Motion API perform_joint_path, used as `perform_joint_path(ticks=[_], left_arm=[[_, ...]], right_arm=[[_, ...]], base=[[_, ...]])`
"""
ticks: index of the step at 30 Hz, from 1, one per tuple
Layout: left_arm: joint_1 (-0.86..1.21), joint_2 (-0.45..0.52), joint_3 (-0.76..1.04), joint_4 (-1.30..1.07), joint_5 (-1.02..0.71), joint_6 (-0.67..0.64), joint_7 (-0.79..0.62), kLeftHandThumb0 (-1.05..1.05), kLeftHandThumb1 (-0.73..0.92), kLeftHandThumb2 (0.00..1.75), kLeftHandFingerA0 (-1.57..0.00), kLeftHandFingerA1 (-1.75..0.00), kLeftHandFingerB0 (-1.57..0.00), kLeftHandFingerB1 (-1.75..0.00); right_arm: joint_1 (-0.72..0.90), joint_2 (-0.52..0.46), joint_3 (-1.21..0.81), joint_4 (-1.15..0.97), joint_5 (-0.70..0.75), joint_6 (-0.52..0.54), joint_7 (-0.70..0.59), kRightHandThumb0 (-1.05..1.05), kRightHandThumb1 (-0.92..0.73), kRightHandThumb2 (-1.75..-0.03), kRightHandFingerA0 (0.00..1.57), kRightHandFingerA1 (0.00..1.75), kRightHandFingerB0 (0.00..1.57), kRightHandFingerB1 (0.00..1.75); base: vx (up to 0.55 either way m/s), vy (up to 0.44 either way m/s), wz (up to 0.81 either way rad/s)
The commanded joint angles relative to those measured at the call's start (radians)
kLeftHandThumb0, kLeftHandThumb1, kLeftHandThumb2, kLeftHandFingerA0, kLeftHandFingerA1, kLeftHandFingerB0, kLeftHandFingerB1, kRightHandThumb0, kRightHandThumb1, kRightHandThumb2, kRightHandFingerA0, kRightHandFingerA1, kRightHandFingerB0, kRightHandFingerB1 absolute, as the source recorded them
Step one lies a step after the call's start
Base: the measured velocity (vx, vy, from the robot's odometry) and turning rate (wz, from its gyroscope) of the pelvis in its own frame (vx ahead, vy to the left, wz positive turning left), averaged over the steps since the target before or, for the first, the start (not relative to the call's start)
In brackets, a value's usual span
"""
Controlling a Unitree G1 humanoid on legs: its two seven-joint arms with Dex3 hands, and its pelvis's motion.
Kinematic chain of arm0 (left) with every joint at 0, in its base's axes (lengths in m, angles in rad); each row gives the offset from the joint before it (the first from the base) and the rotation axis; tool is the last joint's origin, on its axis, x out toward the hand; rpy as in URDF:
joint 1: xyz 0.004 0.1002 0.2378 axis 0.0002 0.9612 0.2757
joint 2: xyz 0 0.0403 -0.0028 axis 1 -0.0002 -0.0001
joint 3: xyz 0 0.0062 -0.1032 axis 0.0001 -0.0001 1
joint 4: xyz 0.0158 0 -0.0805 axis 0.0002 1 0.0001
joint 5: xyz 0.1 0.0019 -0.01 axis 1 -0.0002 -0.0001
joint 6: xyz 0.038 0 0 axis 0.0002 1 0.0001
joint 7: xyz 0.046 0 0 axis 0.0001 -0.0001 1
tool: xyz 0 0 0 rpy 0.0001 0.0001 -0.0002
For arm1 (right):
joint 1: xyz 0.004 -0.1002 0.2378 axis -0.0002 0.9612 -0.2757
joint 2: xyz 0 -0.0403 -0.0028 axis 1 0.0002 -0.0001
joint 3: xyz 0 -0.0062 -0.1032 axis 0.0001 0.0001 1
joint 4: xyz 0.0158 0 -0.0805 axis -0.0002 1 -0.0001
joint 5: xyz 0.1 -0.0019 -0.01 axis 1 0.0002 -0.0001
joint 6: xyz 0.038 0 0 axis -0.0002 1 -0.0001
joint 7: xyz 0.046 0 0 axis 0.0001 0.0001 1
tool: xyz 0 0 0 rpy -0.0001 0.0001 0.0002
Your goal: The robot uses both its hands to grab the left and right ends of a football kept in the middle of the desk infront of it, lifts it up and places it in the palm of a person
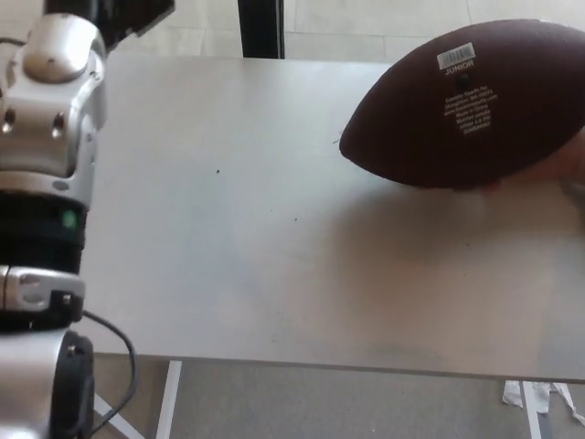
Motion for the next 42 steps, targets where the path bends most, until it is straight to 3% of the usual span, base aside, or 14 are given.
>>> perform_joint_path(ticks=[1, 2, 9, 10, 17, 19, 20, 22, 24, 27, 29, 31, 32, 42], left_arm=[[1.122, 0.047, 0.836, -0.927, -0.357, -0.054, -0.39, -0.83, 0.74, 1.1, -0.29, -0.53, -0.15, -0.44], [1.204, 0.028, 0.886, -0.871, -0.358, -0.138, -0.419, -0.82, 0.92, 0.69, -0.38, -0.43, -0.22, -0.3], [1.428, 0.044, 1.131, -0.426, -0.505, -0.4, -0.531, -0.85, 0.9, 0.67, -0.43, -0.49, -0.25, -0.38], [1.411, 0.086, 1.178, -0.32, -0.528, -0.43, -0.513, -0.9, 0.75, 1.12, -0.48, -0.58, -0.28, -0.5], [1.362, 0.142, 1.208, -0.151, -0.526, -0.511, -0.442, -0.9, 0.89, 0.67, -0.59, -0.48, -0.37, -0.4], [1.337, 0.139, 1.191, -0.176, -0.519, -0.495, -0.424, -0.85, 0.91, 0.67, -0.58, -0.46, -0.36, -0.38], [1.324, 0.136, 1.165, -0.216, -0.485, -0.484, -0.388, -0.86, 0.92, 0.69, -0.52, -0.45, -0.33, -0.35], [1.314, 0.135, 1.141, -0.236, -0.461, -0.482, -0.374, -0.84, 0.92, 0.71, -0.48, -0.44, -0.33, -0.35], [1.305, 0.138, 1.123, -0.234, -0.446, -0.486, -0.376, -0.84, 0.92, 0.71, -0.48, -0.44, -0.33, -0.35], [1.268, 0.144, 1.054, -0.198, -0.39, -0.455, -0.344, -0.78, 0.92, 0.72, -0.48, -0.42, -0.34, -0.33], [1.26, 0.141, 1.001, -0.198, -0.351, -0.386, -0.313, -0.77, 0.92, 0.71, -0.5, -0.41, -0.32, -0.33], [1.258, 0.13, 0.939, -0.233, -0.322, -0.308, -0.296, -0.78, 0.92, 0.7, -0.52, -0.41, -0.33, -0.32], [1.252, 0.138, 0.919, -0.223, -0.324, -0.296, -0.313, -0.81, 0.92, 0.7, -0.49, -0.45, -0.33, -0.34], [1.181, 0.152, 0.766, -0.007, -0.345, -0.057, -0.337, -0.81, 0.73, 1.09, -0.49, -0.64, -0.23, -0.5]], right_arm=[[0.597, -0.209, -0.418, -0.399, 0.155, -0.069, 0.459, -0.91, -0.68, -1.07, 0.2, 0.53, 0.14, 0.5], [0.646, -0.193, -0.458, -0.39, 0.15, -0.101, 0.472, -0.93, -0.87, -0.67, 0.24, 0.48, 0.21, 0.43], [0.779, -0.14, -0.605, -0.153, 0.06, -0.346, 0.438, -0.88, -0.85, -0.66, 0.42, 0.5, 0.29, 0.41], [0.781, -0.128, -0.608, -0.108, 0.043, -0.376, 0.405, -0.9, -0.83, -0.65, 0.44, 0.51, 0.33, 0.42], [0.742, -0.077, -0.559, -0.122, 0.031, -0.303, 0.247, -0.79, -0.69, -1.07, 0.24, 0.59, 0.14, 0.52], [0.717, -0.064, -0.547, -0.136, 0.037, -0.267, 0.192, -0.79, -0.87, -0.66, 0.45, 0.56, 0.28, 0.45], [0.707, -0.047, -0.534, -0.176, 0.049, -0.222, 0.15, -0.85, -0.75, -0.74, 1.29, 1.38, 0.3, 0.56], [0.697, -0.036, -0.528, -0.183, 0.051, -0.209, 0.128, -0.77, -0.81, -0.71, 1.32, 1.7, 0.32, 0.6], [0.688, -0.03, -0.525, -0.176, 0.048, -0.209, 0.119, -0.77, -0.81, -0.71, 1.32, 1.7, 0.32, 0.6], [0.661, -0.02, -0.502, -0.176, 0.037, -0.091, -0.009, -0.74, -0.65, -1.0, 0.39, 0.64, 0.07, 0.54], [0.643, -0.055, -0.467, -0.125, 0.002, -0.017, -0.041, -0.72, -0.82, -0.64, 0.46, 0.8, 0.06, 0.53], [0.577, -0.128, -0.467, -0.057, 0.044, 0.115, -0.096, -0.38, -0.59, -1.13, 0.92, 1.15, 0.02, 0.56], [0.543, -0.154, -0.478, -0.032, 0.072, 0.164, -0.127, -0.58, -0.71, -0.65, 0.76, 1.64, 0.3, 1.11], [0.402, -0.216, -0.47, 0.208, 0.031, 0.131, -0.12, -0.56, -0.85, -0.43, 0.37, 1.74, 0.16, 1.04]], base=[[0.0, 0.0, 0.0], [0.0, 0.0, 0.0], [0.0, 0.0, 0.0], [0.0, 0.0, 0.0], [0.0, 0.0, 0.0], [0.0, 0.0, 0.0], [0.0, 0.0, 0.0], [0.0, 0.0, 0.0], [0.0, 0.0, 0.0], [0.0, 0.0, 0.0], [0.0, 0.0, 0.0], [0.0, 0.0, 0.0], [0.0, 0.0, 0.0], [0.0, 0.0, 0.0]])
